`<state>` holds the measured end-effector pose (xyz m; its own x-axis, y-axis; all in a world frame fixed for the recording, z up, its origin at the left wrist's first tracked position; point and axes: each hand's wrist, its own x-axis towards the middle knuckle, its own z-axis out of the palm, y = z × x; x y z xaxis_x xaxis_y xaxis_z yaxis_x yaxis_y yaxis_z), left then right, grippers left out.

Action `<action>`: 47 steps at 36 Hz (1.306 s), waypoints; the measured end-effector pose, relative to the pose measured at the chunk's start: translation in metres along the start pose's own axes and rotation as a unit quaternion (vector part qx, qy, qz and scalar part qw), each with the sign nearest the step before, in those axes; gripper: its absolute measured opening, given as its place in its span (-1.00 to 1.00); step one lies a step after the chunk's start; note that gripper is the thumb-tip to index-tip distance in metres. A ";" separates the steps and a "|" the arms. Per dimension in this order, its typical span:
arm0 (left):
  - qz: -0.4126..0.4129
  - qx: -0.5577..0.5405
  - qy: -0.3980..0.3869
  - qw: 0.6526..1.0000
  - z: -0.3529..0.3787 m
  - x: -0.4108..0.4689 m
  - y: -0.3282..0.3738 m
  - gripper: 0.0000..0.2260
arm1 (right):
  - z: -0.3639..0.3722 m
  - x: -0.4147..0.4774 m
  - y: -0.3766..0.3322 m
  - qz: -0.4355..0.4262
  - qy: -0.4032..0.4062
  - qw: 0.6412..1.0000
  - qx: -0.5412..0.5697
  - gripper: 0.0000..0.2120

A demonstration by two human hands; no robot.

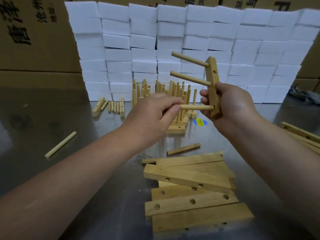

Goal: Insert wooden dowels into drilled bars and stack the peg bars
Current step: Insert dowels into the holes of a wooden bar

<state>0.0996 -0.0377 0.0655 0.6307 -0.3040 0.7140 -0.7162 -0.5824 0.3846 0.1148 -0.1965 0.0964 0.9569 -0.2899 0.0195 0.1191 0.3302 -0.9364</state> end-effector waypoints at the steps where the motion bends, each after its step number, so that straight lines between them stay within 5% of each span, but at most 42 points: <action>1: 0.007 0.009 -0.004 1.000 0.000 0.000 0.000 -0.81 | 0.000 0.000 0.000 -0.002 -0.003 1.000 -0.001 -0.75; 12: 0.018 0.035 -0.017 0.999 -0.004 0.000 0.009 -0.73 | 0.003 -0.006 0.006 -0.048 -0.052 0.997 -0.036 -0.80; 18: -0.047 0.014 -0.049 0.998 -0.002 -0.002 0.013 -0.84 | 0.002 -0.008 0.010 -0.061 -0.052 0.996 -0.048 -0.80; 32: -0.141 -0.066 -0.087 0.984 -0.006 0.004 0.012 -0.60 | 0.004 -0.013 0.007 -0.086 -0.088 0.991 -0.048 -0.81; 37: -0.162 -0.089 -0.057 0.981 -0.015 0.007 0.015 -0.35 | 0.004 -0.008 0.002 -0.035 -0.064 0.997 -0.013 -0.82; 42: -0.221 -0.163 0.036 0.961 -0.018 0.015 0.001 -0.52 | -0.001 -0.002 -0.003 0.023 -0.035 0.999 -0.010 -0.79; 47: -0.245 -0.098 0.050 0.963 -0.015 0.017 -0.019 -0.84 | -0.005 0.001 -0.005 0.104 -0.118 0.987 -0.043 -0.76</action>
<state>0.1199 -0.0204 0.0790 0.8821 0.0506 0.4683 -0.3897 -0.4802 0.7858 0.1135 -0.2032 0.0996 0.9945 -0.0026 -0.1047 -0.0997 0.2809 -0.9546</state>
